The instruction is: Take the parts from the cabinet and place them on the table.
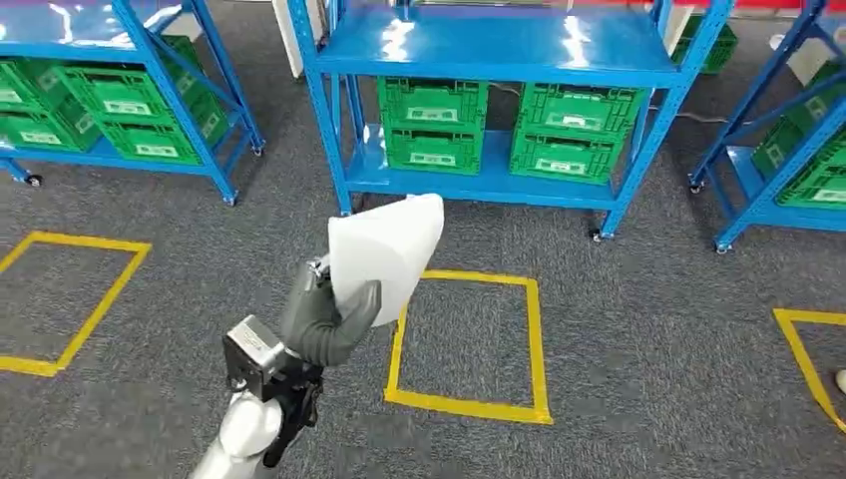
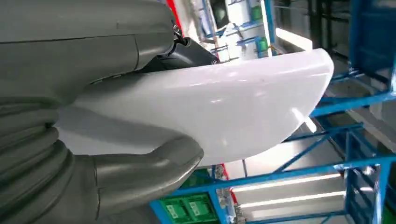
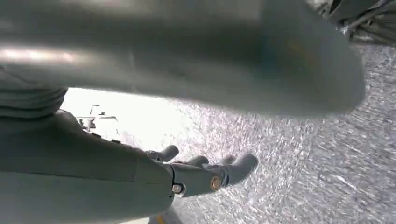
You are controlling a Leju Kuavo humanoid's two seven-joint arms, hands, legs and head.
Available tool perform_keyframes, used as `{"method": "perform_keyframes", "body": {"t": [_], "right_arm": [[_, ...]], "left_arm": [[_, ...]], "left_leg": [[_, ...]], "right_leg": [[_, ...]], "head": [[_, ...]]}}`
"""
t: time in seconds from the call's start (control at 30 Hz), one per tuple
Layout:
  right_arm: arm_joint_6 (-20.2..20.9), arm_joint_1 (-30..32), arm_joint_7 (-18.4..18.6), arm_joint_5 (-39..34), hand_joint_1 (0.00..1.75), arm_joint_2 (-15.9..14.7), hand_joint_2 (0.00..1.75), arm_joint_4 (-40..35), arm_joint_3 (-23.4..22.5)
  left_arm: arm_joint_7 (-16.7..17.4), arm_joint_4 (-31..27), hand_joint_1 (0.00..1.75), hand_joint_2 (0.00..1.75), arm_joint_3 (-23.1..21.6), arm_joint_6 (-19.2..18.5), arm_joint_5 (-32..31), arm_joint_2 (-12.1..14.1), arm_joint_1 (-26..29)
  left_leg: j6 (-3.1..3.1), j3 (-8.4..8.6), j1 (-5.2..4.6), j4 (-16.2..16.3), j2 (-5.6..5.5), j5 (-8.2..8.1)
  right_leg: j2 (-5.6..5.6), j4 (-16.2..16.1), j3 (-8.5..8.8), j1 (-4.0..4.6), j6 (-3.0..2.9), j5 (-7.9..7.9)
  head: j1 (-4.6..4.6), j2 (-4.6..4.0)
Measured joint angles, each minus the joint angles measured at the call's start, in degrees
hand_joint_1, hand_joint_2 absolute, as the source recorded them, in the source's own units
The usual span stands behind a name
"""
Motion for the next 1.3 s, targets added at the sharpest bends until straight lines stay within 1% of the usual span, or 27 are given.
{"method": "perform_keyframes", "body": {"t": [0.03,0.1,0.17,0.2,0.23,0.27,0.33,0.37,0.4,0.43,0.53,0.57,0.6,0.67,0.7,0.73,0.77,0.83,0.87,0.9,1.03,1.07,1.1,1.13,1.2,1.23,1.3], "right_arm": [[-0.15,0.02,0.02,0.46,0.00,0.00,0.00,0.00,0.00],[-0.61,-0.04,0.28,1.03,0.00,0.00,0.00,0.00,0.00],[-0.85,0.02,0.57,1.64,0.00,0.00,0.00,0.00,0.04],[-1.01,0.06,0.59,2.12,0.00,0.00,0.00,0.00,0.18],[-1.14,0.07,0.59,2.43,0.00,0.00,0.00,0.00,0.35],[-1.20,0.06,0.59,2.56,0.00,0.00,0.00,0.00,0.44],[-1.42,0.01,0.59,2.71,0.00,0.02,0.00,0.00,0.54],[-1.53,-0.04,0.57,2.71,0.00,0.07,0.00,0.00,0.61],[-1.64,0.03,0.42,2.71,0.00,0.26,0.00,0.00,0.74],[-1.73,0.01,0.31,2.71,0.00,0.26,0.00,0.00,0.79],[-1.73,-0.36,0.26,2.71,0.00,0.39,0.00,0.00,0.90],[-1.75,-0.35,0.24,2.71,0.00,0.31,0.00,0.00,0.92],[-1.86,-0.30,0.24,2.71,0.00,0.24,0.00,0.00,0.92],[-1.79,-0.11,0.24,2.69,0.00,0.22,0.00,0.00,0.92],[-1.79,-0.03,0.26,2.69,0.00,0.17,0.00,0.00,0.92],[-1.81,0.05,0.24,2.69,0.00,0.15,0.00,0.00,0.92],[-1.86,0.06,0.20,2.69,0.00,0.13,0.00,0.00,0.92],[-2.12,0.02,-0.15,2.73,0.00,0.04,0.00,0.00,0.92],[-2.23,-0.02,-0.33,2.73,0.00,0.00,0.00,0.00,0.92],[-2.27,-0.07,-0.37,2.71,0.00,-0.09,0.00,0.00,0.92],[-2.89,-0.14,-1.07,2.36,0.00,-0.09,0.00,0.00,0.92],[-2.91,-0.16,-1.16,2.36,0.00,0.02,0.00,0.00,0.92],[-2.93,-0.16,-1.24,2.34,0.00,-0.04,0.00,0.00,0.92],[-2.93,-0.12,-1.20,2.32,0.00,-0.11,0.00,0.00,0.92],[-2.89,0.05,-0.83,2.23,0.00,-0.15,0.00,0.00,0.92],[-2.78,0.14,-0.83,2.39,0.00,-0.15,0.00,0.00,0.92],[-2.62,0.17,-1.03,2.54,0.00,-0.17,0.00,0.00,0.92]], "left_arm": [[0.09,0.02,1.75,1.75,0.00,0.02,-0.07,0.04,0.18],[0.11,-0.07,1.75,1.75,-0.02,-0.02,-0.35,0.13,0.43],[0.11,-0.07,1.75,1.75,-0.09,-0.20,-0.74,0.20,0.81],[0.09,-0.07,1.75,1.75,-0.09,-0.33,-0.92,0.28,1.17],[0.09,-0.04,1.75,1.75,-0.09,-0.44,-1.12,0.37,1.57],[0.09,-0.04,1.75,1.75,-0.13,-0.48,-1.27,0.39,1.78],[0.04,-0.20,1.75,1.75,-0.17,-0.59,-1.40,0.42,1.89],[-0.02,-0.44,1.75,1.75,-0.20,-0.61,-1.51,0.39,1.87],[-0.04,-0.72,1.75,1.75,-0.24,-0.81,-1.71,0.39,1.84],[-0.09,-0.90,1.75,1.75,-0.31,-1.12,-1.90,0.39,1.89],[-0.07,-1.11,1.75,1.75,-0.31,-1.27,-2.03,0.48,2.03],[-0.09,-1.22,1.75,1.75,-0.33,-1.27,-2.05,0.46,2.17],[-0.13,-1.27,1.75,1.75,-0.35,-1.27,-2.05,0.44,2.04],[-0.13,-1.27,1.75,1.75,-0.39,-1.27,-2.05,0.33,2.16],[-0.11,-1.25,1.75,1.75,-0.39,-1.29,-2.05,0.35,2.27],[-0.09,-1.18,1.75,1.75,-0.39,-1.53,-2.05,0.35,2.33],[-0.11,-1.11,1.75,1.75,-0.39,-1.62,-2.10,0.35,2.33],[-0.24,-1.09,1.75,1.75,-0.42,-1.75,-2.30,0.37,2.29],[-0.33,-1.09,1.75,1.75,-0.48,-1.81,-2.47,0.37,2.22],[-0.44,-1.07,1.75,1.75,-0.63,-1.88,-2.51,0.37,2.21],[-0.55,-0.74,1.75,1.75,-1.07,-2.55,-2.89,0.39,2.22],[-0.55,-0.70,1.75,1.75,-1.11,-2.77,-2.91,0.46,2.24],[-0.52,-0.66,1.75,1.75,-1.20,-3.43,-2.58,0.53,2.12],[-0.48,-0.46,1.75,1.75,-1.33,-4.37,-1.88,0.50,2.04],[-0.76,0.02,1.75,1.75,-1.66,-6.07,-0.40,0.48,2.14],[-1.78,0.26,1.75,1.75,-1.70,-6.80,0.31,0.48,2.23],[-4.43,0.39,1.75,1.75,-1.73,-6.91,-0.01,0.44,2.25]], "left_leg": [[-0.42,-0.27,0.21,0.06,-0.03,0.21],[-0.76,-1.81,0.26,3.51,-0.23,-4.03],[-1.08,-4.83,0.26,12.40,-0.42,-9.33],[-1.05,-5.88,0.25,16.04,-0.44,-10.59],[-0.89,-5.80,0.20,17.43,-0.44,-10.62],[-0.60,-4.35,0.15,16.06,-0.43,-9.65],[0.45,1.89,-0.26,7.20,0.09,-6.33],[1.41,5.49,-0.89,1.87,1.97,-5.57],[1.83,7.08,-1.63,-0.25,3.99,-6.73],[1.78,6.60,-1.96,-0.03,3.91,-5.86],[2.67,6.10,-2.00,-1.45,1.96,-5.32],[2.77,6.55,-1.43,-2.13,1.50,-4.60],[3.32,6.31,-1.25,-2.33,0.86,-4.24],[3.70,5.59,-1.22,-2.23,-0.26,-3.84],[3.67,5.18,-1.25,-2.04,-1.01,-3.64],[3.59,4.69,-1.24,-1.70,-1.80,-3.48],[3.45,4.26,-1.17,-1.33,-2.59,-3.38],[3.19,3.50,-1.03,-0.41,-4.07,-3.26],[3.01,3.05,-0.95,0.19,-4.65,-3.27],[2.57,2.56,-1.07,0.67,-5.08,-3.24],[0.85,1.75,-1.07,0.28,-7.20,-2.28],[0.78,1.34,-1.03,0.75,-6.08,-2.49],[0.48,0.77,-1.22,2.28,-3.41,-3.87],[0.10,-0.76,-1.00,5.74,-2.02,-6.17],[-0.58,-4.60,-0.56,14.89,-1.27,-10.50],[-0.81,-5.67,-0.33,17.65,-1.13,-11.19],[-0.98,-3.70,0.01,14.90,-0.76,-9.03]], "right_leg": [[-0.06,-0.23,-0.18,-0.24,-0.81,0.62],[-0.57,-0.23,-0.87,-0.26,-1.67,1.43],[-1.01,-0.16,-1.79,0.02,-2.07,2.17],[-1.29,-0.11,-2.23,0.18,-2.13,2.43],[-1.66,-0.05,-2.65,0.38,-2.15,2.69],[-2.05,-0.02,-2.94,0.52,-2.14,2.87],[-3.11,-0.03,-3.09,0.84,-2.10,3.04],[-3.60,-0.02,-2.65,0.84,-2.05,3.09],[-4.20,-0.05,-2.72,1.01,-1.77,3.24],[-4.70,-0.26,-2.61,0.79,-1.40,3.45],[-6.58,-0.73,-2.24,1.00,-0.43,3.78],[-4.62,0.01,-2.55,0.64,0.02,3.03],[-2.05,2.34,-3.62,0.66,0.11,1.11],[-0.60,10.87,-7.47,0.58,0.29,-3.39],[-0.53,14.88,-9.33,0.59,0.41,-4.91],[-0.52,16.95,-10.34,0.59,0.53,-5.03],[-0.51,15.76,-9.72,0.54,0.57,-3.65],[0.08,7.09,-5.18,0.38,0.49,0.92],[1.73,2.17,-2.52,0.18,0.45,2.60],[3.84,0.90,-2.20,0.17,0.39,1.15],[1.70,0.40,-2.35,0.55,-1.23,2.41],[0.91,0.04,-2.11,0.20,-1.78,2.82],[0.47,-0.08,-2.16,0.22,-2.14,2.96],[-0.23,-0.08,-2.29,0.25,-2.32,3.09],[-1.78,-0.02,-2.57,0.26,-2.32,3.14],[-2.61,0.01,-2.67,0.24,-2.29,3.15],[-4.05,0.08,-2.66,0.19,-2.19,3.13]], "head": [[0.09,0.00],[-0.28,0.00],[-0.35,0.00],[-0.35,0.00],[-0.33,0.00],[-0.35,0.00],[-0.35,0.00],[-0.35,0.00],[-0.26,0.00],[-0.31,0.00],[-0.50,0.00],[-0.41,0.00],[-0.35,0.00],[-0.17,0.00],[-0.17,0.00],[-0.17,0.00],[-0.17,0.00],[-0.17,0.00],[-0.17,0.00],[-0.20,0.00],[-0.09,0.00],[-0.09,0.00],[-0.43,0.00],[-0.57,0.00],[-0.59,0.00],[-0.59,0.00],[-0.59,0.00]]}}
